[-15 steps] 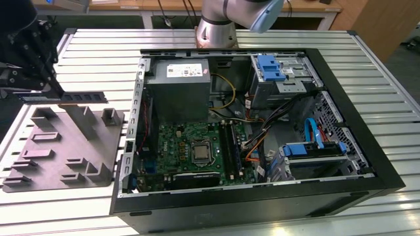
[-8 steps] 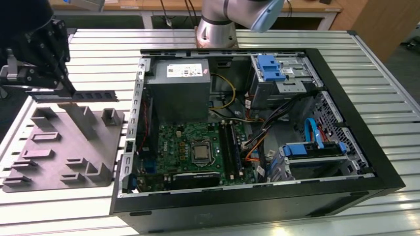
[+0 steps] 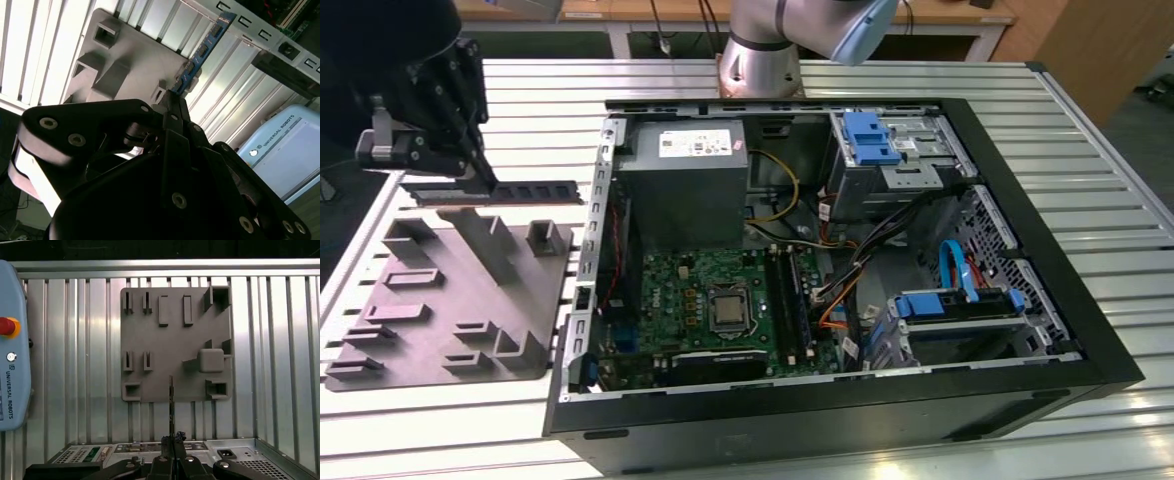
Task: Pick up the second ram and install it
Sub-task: 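Pick up the second ram and move it above second insertion slot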
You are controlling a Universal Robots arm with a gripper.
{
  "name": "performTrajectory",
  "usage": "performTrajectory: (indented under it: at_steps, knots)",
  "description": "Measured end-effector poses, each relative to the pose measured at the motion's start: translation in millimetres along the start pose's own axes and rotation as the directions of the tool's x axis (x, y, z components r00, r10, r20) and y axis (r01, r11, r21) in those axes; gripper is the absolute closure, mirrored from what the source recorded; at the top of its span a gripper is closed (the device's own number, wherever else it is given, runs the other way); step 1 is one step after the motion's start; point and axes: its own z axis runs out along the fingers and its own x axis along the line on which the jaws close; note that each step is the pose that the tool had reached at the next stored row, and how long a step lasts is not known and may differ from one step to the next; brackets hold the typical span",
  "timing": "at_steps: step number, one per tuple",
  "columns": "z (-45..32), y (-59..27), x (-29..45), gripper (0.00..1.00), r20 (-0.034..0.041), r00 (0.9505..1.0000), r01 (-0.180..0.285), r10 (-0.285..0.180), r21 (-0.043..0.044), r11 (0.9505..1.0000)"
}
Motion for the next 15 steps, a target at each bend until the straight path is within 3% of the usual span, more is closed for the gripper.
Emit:
performTrajectory:
  at_steps: [15]
  knots:
    - [-0.5,-34.8,-8.8,0.88,0.0,1.0,0.0,0.0,0.0,1.0]
